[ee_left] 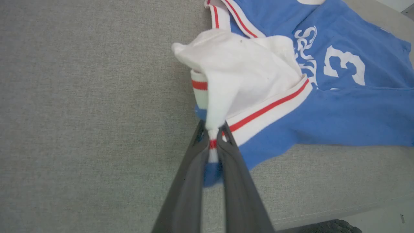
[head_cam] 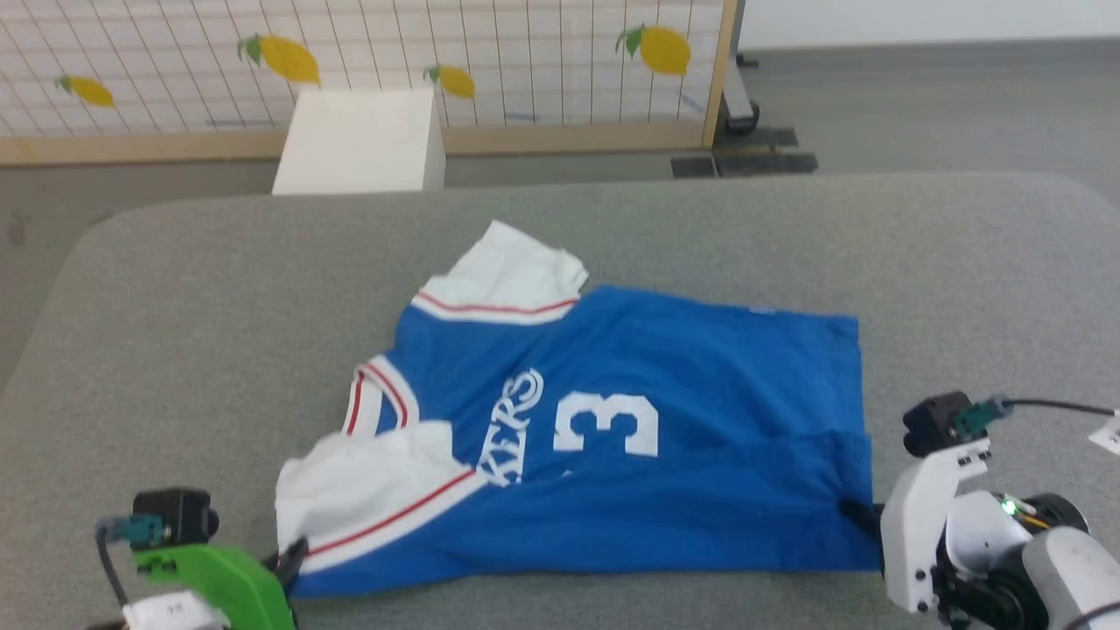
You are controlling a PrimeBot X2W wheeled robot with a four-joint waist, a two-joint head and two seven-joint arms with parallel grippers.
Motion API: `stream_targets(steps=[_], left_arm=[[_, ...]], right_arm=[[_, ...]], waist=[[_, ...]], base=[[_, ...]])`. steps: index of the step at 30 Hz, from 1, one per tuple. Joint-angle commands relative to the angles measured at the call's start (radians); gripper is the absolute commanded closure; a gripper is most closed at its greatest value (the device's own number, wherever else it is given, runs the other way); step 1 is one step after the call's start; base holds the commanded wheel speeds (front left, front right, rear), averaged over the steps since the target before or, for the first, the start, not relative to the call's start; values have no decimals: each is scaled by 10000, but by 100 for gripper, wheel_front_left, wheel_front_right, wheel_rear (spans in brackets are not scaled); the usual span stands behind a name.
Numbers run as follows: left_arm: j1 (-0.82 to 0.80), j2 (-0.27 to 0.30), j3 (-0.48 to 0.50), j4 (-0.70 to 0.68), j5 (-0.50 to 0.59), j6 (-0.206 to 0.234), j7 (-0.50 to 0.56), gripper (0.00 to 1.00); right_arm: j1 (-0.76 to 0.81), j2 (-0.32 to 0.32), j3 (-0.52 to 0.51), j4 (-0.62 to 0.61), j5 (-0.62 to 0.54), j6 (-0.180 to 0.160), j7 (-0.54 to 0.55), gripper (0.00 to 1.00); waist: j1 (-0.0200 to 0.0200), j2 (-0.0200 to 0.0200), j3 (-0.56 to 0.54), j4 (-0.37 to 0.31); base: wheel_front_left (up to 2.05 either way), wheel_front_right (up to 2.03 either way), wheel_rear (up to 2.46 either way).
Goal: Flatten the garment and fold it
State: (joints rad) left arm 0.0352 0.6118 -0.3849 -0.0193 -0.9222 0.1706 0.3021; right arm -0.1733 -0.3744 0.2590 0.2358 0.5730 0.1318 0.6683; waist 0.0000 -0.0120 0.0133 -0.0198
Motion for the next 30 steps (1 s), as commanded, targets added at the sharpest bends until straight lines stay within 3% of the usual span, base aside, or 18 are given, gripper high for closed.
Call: stream_targets(steps=[1,9,16,17,18,30], left_arm=[[318,148,87,-122,-113,126,-83,100],[1415,242,183,-338,-375,442,-134,100],[871,-549,26,605,-633,133,-401,100],[751,-639,58,786,-625,146,-491,83],[621,-746,74,980,-643,125,-565,0],[-227,-632,714,1074,-288,176,-1604,0]], right_arm=[[259,-68,-62,-148,52,-11,-7,100],[1455,-157,-719,-808,-29,-11,278,100],[2120,428,-1161,-716,-282,-11,-75,100],[2134,511,-1154,-651,-330,-11,-207,61],[2159,603,-1132,-565,-376,-11,-373,0],[2053,1665,-1781,-1228,-2478,-11,-3915,0]], waist=[[0,120,-460,53],[0,120,-724,107],[0,120,-268,23],[0,120,-224,-13],[0,120,-191,-50],[0,120,-107,-690]], base=[[0,0,0],[0,0,0],[0,0,0],[0,0,0],[0,0,0],[0,0,0]])
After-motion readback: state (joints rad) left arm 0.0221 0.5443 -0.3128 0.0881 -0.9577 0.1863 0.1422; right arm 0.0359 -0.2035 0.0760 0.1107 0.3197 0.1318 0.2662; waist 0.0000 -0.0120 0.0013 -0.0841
